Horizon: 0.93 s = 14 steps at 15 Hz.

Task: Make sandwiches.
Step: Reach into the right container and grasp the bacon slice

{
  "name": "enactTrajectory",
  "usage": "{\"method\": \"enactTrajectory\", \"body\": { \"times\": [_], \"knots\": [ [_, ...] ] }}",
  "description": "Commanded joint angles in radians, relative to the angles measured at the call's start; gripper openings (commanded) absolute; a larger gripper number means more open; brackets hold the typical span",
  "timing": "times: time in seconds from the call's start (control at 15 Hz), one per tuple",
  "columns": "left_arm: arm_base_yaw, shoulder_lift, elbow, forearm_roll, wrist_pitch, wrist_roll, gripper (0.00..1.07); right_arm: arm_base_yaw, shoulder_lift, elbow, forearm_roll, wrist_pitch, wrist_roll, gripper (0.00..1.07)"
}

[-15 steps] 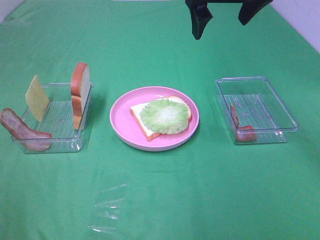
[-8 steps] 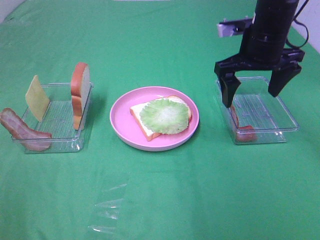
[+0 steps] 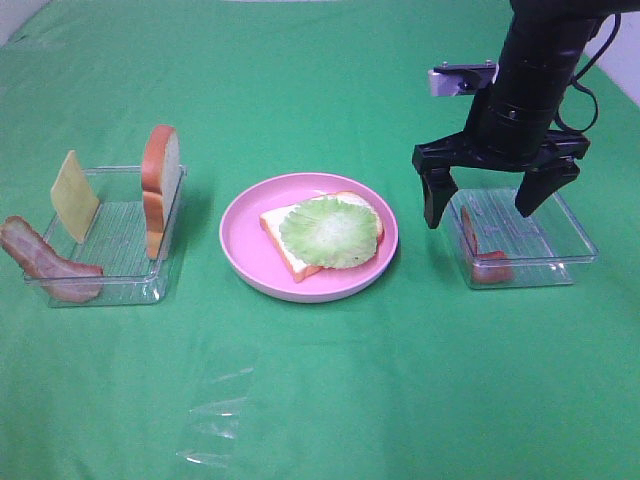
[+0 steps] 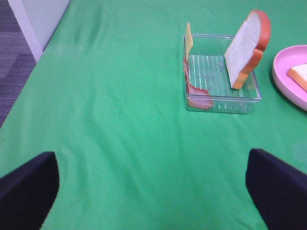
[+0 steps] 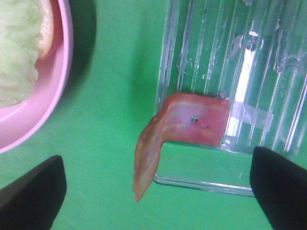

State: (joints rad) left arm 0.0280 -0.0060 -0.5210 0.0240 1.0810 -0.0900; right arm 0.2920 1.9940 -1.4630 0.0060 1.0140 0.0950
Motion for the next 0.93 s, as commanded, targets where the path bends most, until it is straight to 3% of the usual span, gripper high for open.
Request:
{"method": "enactTrajectory", "body": {
  "times": [0.07,0.67,0.8,0.93],
  "knots": [
    [-0.004,-0.003,0.002,0.0,-0.002,0.0,1.0,-0.001,0.018,0.006,0.013,-0.007,0.007,0.98],
    [-0.004,-0.003,0.002,0.0,-0.002,0.0,1.0,-0.001,0.051,0.006,0.017,-0.034,-0.001,0.97],
    [-0.004,-0.003,0.002,0.0,-0.002,0.0,1.0,-0.001,0.051,0.006,0.017,-0.033,-0.003,0.92],
    [-0.004,-0.003,0.002,0.0,-0.002,0.0,1.0,-0.001,0.051,0.006,0.017,-0.026,-0.004,0.8]
  ]
}}
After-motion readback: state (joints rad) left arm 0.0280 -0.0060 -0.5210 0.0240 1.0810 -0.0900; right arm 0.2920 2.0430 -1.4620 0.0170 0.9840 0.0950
